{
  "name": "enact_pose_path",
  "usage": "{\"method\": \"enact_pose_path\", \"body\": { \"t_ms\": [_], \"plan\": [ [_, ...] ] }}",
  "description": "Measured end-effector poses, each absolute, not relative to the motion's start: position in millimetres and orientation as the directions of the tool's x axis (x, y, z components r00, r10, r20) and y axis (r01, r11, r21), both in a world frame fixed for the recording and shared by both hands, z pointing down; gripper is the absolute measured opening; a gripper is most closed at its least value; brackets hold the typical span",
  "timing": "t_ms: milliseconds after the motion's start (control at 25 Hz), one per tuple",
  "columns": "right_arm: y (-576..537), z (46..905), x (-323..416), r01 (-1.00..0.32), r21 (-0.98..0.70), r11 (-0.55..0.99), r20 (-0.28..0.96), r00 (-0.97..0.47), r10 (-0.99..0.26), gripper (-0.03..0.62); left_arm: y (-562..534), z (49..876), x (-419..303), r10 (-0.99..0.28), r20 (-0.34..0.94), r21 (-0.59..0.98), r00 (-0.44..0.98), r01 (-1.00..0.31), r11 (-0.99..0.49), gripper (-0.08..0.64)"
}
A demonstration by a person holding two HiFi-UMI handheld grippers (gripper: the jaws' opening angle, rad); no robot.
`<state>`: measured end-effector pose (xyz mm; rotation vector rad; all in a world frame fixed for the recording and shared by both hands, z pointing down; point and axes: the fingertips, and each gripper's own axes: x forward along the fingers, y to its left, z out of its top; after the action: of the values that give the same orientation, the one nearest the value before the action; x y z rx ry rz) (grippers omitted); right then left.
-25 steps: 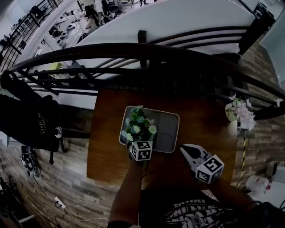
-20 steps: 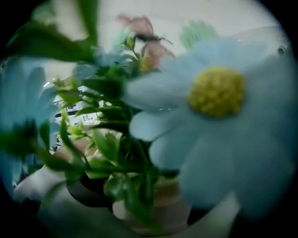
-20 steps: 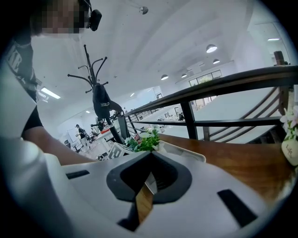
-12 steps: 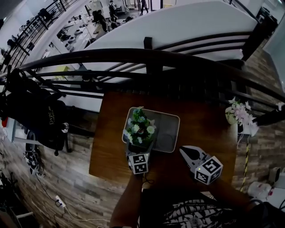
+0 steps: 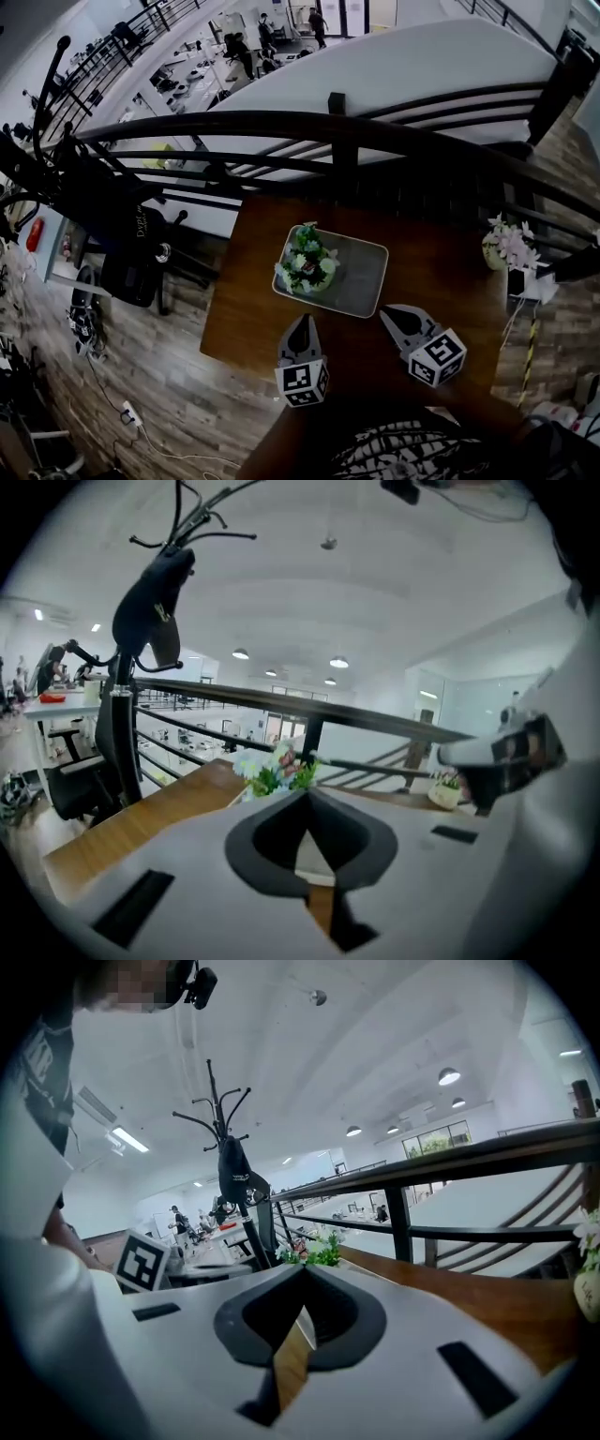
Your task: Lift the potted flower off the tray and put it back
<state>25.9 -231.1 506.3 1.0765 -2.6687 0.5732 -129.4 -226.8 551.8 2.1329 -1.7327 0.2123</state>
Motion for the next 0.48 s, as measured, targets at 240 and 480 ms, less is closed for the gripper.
{"method": "enact_pose_path", "body": {
  "t_ms": [240, 480],
  "plan": [
    [-215, 499, 32, -0.696, -0.238, 0.678, 0.299, -0.716, -0.631, -0.003, -210, 492, -119, -0.939, 0.255, 0.190, 0.232, -0.964, -0.187, 0.008],
    [-200, 487, 35, -0.714, -0.201, 0.671, 0.272, -0.698, -0.662, -0.003, -190, 488, -116, -0.936, 0.256, 0.161, 0.244, -0.965, -0.207, 0.008]
  ]
}}
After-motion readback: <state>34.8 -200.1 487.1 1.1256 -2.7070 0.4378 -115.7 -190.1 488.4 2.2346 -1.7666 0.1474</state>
